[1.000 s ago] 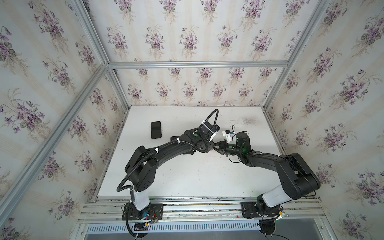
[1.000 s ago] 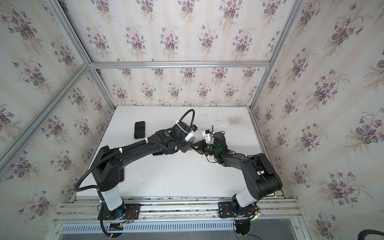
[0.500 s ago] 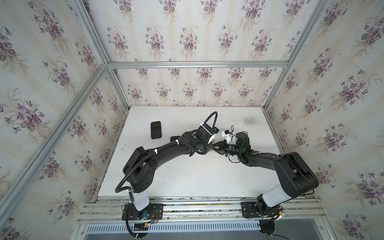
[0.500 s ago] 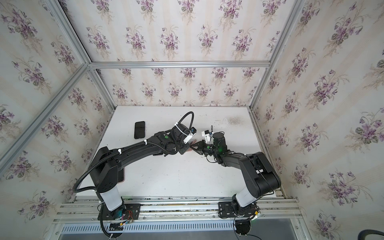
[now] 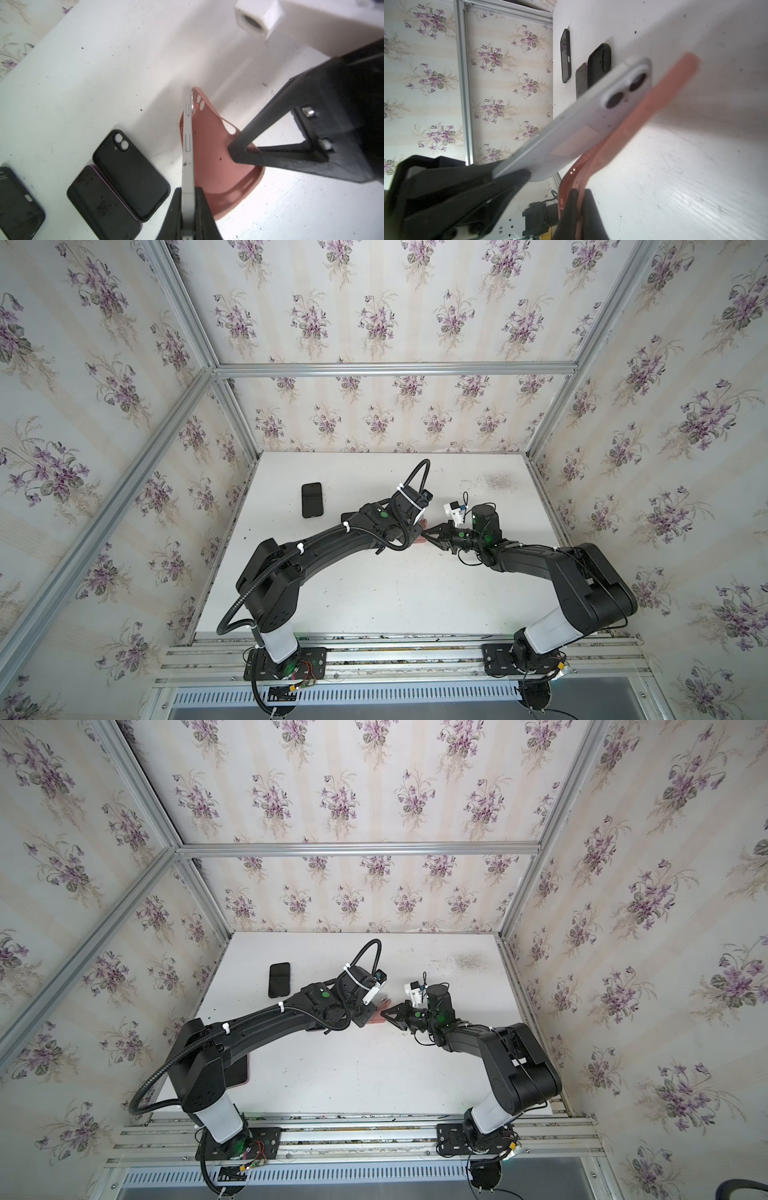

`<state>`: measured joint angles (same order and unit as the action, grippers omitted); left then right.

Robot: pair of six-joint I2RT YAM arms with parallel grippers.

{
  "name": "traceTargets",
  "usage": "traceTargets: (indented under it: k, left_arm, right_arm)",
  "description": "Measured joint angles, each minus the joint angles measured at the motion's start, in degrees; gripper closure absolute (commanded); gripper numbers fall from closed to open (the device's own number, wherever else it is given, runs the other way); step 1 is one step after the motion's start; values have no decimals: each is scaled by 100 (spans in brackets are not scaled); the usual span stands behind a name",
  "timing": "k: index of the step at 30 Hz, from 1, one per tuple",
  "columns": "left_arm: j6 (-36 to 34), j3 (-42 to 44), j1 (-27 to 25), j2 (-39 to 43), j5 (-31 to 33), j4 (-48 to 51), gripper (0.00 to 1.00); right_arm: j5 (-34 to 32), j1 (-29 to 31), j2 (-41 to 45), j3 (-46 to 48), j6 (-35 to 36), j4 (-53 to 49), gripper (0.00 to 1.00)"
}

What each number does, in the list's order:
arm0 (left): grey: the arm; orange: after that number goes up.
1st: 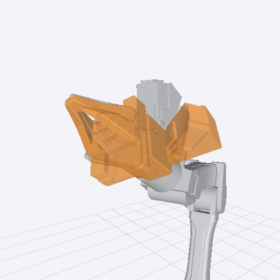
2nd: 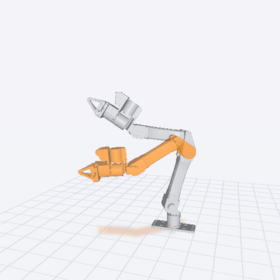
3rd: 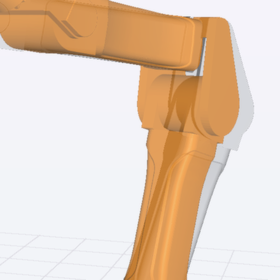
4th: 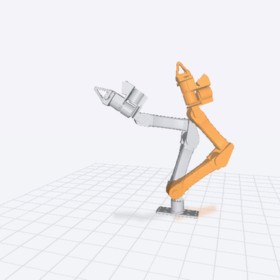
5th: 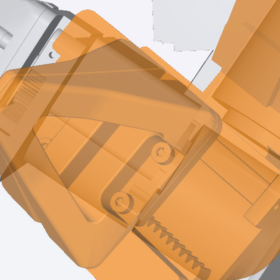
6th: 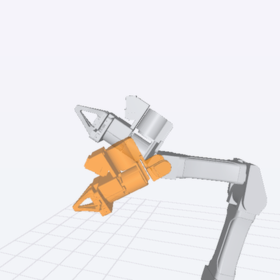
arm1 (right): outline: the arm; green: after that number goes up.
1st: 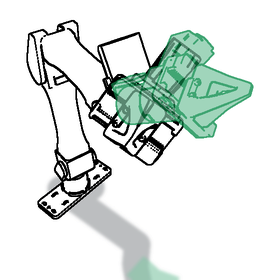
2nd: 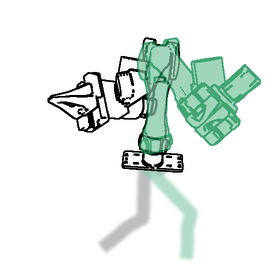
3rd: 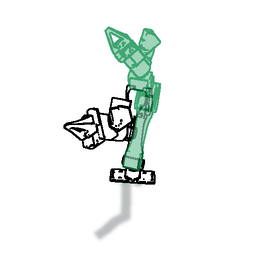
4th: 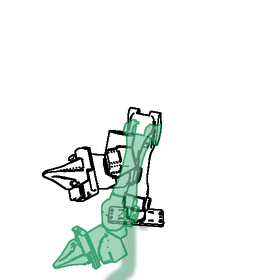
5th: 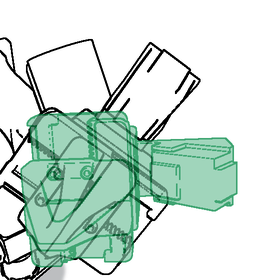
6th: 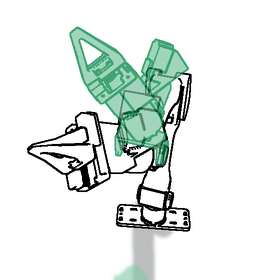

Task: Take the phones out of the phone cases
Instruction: 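Pull the silver phone with the left gripper away from the pink case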

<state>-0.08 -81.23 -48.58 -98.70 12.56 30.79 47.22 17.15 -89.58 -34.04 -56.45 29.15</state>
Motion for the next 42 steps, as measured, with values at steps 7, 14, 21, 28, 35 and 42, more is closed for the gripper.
traceTargets:
  k: [7, 14, 21, 28, 35, 42]
  left_arm:
    - [11, 72, -223, 175, 960, 138, 100]
    - [-223, -48, -503, -278, 2092, 485, 100]
    - [-592, -472, -761, -1176, 2817, 529, 100]
    - [-857, -772, -927, -1823, 3316, 619, 97]
    - [-946, -1058, -1056, -2356, 3722, 654, 90]
    - [-734, -1202, -1034, -2697, 3595, 704, 76]
  right_arm:
    - [-444, -264, 144, -358, 835, -1729, 100]
    - [-859, -614, 109, -730, 1596, -3182, 100]
    - [-868, -649, -166, -1086, 1956, -3595, 100]
    - [-822, -800, -455, -1318, 2105, -3646, 100]
    - [-715, -861, -815, -1690, 2352, -3823, 100]
    - [-680, -861, -1049, -1740, 2444, -3860, 100]
